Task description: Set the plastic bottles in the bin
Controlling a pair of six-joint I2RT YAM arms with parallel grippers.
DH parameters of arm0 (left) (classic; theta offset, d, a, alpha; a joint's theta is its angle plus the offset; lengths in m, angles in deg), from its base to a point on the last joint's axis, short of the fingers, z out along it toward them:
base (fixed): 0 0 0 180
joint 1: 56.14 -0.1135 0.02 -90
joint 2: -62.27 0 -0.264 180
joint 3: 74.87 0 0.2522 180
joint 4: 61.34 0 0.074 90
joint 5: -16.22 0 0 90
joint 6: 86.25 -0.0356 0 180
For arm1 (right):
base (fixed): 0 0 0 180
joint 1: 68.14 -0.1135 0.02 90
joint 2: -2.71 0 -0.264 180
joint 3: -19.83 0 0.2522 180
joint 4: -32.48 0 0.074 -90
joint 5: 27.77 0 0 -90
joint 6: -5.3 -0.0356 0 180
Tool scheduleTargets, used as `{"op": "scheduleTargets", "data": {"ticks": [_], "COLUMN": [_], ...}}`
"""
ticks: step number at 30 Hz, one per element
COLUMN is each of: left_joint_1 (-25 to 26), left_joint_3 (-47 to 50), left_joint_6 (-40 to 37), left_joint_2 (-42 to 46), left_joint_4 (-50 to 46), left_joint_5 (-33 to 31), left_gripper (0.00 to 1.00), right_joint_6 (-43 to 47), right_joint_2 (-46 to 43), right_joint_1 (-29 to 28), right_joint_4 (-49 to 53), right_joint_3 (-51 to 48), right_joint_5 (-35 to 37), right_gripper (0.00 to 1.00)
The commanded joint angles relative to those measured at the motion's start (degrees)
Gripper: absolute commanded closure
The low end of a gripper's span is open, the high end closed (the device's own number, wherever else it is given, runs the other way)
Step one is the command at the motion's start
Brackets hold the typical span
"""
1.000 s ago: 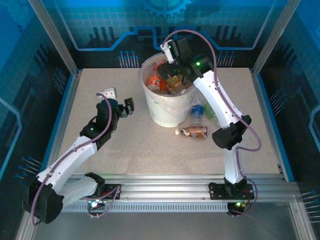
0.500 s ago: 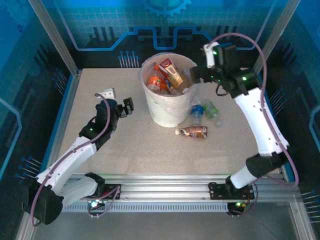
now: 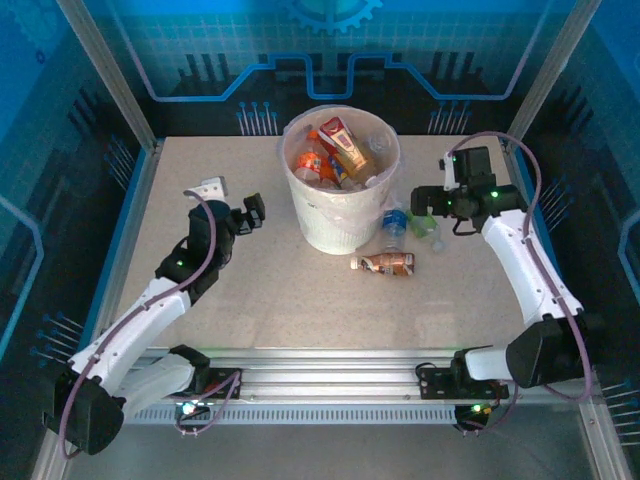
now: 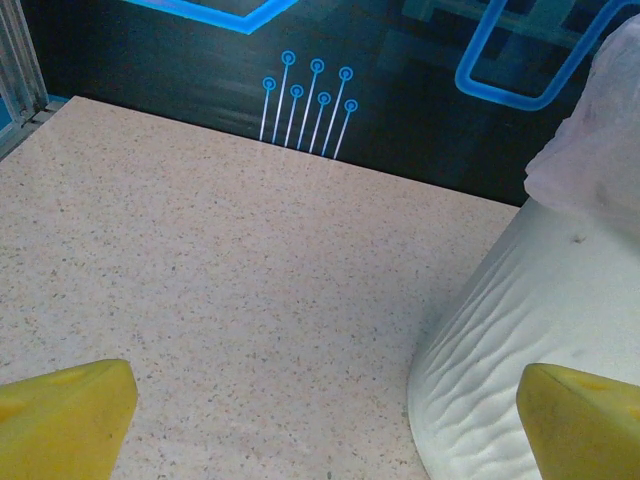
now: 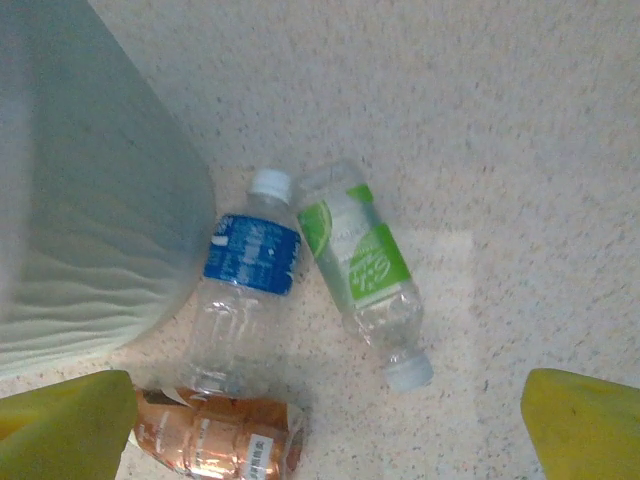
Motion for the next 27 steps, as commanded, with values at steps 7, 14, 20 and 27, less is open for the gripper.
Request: {"op": "scheduleTargets", "data": {"ticks": [7,14,20,27], "left_joint_1": [-0.44,-0.44,-0.53,-0.53], "left_joint_3": [1.24,0.97,0.76,0.65], "left_joint_6": [0.81,0.77,0.88,0.77], "left_joint_2": [0.53,-0.43,-0.87,-0.97], "left_joint_4": [2.41,2.05,1.70,1.58], "left_joint_5": [-0.45,-0.18,-0.28,-0.24], "left_gripper": [0.01,0.01,0.01,0.01], "right_joint_6": [3.04,6.19,6.62,7.11], "right_joint_2": [12.11,21.86,28.44,32.81], "right_joint_1": [7.24,7.93,7.88,7.86], "right_joint_4": [-3.97,-2.38,-1.45,-1.14], "right_joint_3": [-2.03,2.91,6.71,9.95], "right_joint_5": [-7.28,-6.84,-5.69,-6.36], "right_gripper": [0.01,0.00,0.00,0.02]}}
